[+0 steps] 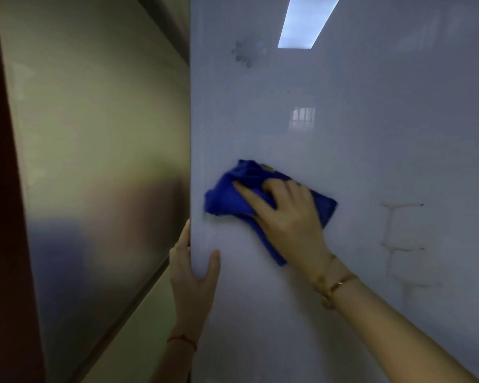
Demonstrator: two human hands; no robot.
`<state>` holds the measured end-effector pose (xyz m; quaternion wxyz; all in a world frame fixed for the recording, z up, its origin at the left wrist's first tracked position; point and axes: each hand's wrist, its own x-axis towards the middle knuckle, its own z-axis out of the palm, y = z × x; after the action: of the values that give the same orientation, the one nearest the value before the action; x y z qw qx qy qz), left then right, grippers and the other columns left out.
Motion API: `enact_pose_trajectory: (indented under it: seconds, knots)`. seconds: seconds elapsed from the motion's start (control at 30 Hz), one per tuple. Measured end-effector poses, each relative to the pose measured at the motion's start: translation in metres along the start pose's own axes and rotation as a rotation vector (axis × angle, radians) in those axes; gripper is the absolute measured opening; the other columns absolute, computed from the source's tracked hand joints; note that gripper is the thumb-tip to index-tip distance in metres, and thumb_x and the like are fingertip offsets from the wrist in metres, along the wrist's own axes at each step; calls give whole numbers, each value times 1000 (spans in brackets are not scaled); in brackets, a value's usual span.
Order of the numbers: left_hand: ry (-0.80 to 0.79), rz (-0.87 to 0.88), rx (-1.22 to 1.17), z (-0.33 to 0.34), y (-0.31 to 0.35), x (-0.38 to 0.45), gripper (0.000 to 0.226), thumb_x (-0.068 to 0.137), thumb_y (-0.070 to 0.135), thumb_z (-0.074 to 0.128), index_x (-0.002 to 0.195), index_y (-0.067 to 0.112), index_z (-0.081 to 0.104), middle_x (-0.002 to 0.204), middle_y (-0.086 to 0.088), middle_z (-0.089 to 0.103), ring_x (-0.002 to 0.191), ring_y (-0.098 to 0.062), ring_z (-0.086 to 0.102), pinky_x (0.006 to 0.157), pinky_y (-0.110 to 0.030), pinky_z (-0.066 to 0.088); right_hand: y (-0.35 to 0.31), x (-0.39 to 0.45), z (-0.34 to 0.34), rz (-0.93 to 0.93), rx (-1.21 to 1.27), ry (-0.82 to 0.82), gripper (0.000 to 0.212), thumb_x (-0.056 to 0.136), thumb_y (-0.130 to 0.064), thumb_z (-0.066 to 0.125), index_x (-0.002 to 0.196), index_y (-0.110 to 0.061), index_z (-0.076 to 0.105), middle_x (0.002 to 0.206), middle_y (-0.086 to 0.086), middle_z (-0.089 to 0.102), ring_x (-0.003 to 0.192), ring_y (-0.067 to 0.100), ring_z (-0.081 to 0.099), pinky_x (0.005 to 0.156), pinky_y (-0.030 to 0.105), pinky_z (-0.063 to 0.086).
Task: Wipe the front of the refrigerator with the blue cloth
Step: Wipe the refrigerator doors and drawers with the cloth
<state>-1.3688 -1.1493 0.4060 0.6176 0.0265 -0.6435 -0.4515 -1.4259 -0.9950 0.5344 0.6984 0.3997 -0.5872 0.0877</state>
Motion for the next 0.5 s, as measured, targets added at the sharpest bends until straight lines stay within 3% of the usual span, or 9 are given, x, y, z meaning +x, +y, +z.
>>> enact_pose_trajectory:
  seconds: [0.07,0.13,0.23,0.37,0.43,0.5]
  knots:
    - [2,16,-1,-1,1,0,71,80,51,60,145,36,36,118,33,45,103,7,55,83,-6,44,27,3,-11,96,6,47,38,92,-16,66,129,-20,59,93,16,60,77,32,55,66,42,48]
    - [5,33,7,-1,0,-1,70,81,48,60,146,33,37,118,31,46,102,6,55,83,-3,42,54,28,-14,323,-12,143,36,95,-23,61,130,-20,58,98,17,58,84,30,52,72,39,44]
    - [9,34,10,0,-1,-1,69,82,48,60,145,35,37,119,29,46,103,4,55,85,-8,45,55,58,-7,526,-42,223,37,97,-32,54,133,-23,55,102,14,57,89,26,50,76,33,38]
    - [10,20,1,1,-3,1,74,80,50,61,146,28,38,118,28,47,106,4,54,89,-24,50,-4,-16,5,164,-18,67,48,93,-21,65,138,-24,47,104,12,51,79,30,54,71,39,44]
    - [3,22,2,1,-4,2,74,80,49,61,147,27,38,117,30,47,107,10,51,90,-16,46,-23,-76,-6,-16,-14,-56,55,88,-13,69,138,-25,49,103,9,48,73,27,53,66,38,44]
    - [2,39,23,0,-3,1,72,82,47,61,147,27,37,119,30,46,108,13,49,90,-7,41,-15,-100,-20,-79,-3,-116,53,90,-10,65,139,-25,49,103,8,48,72,27,53,65,38,43]
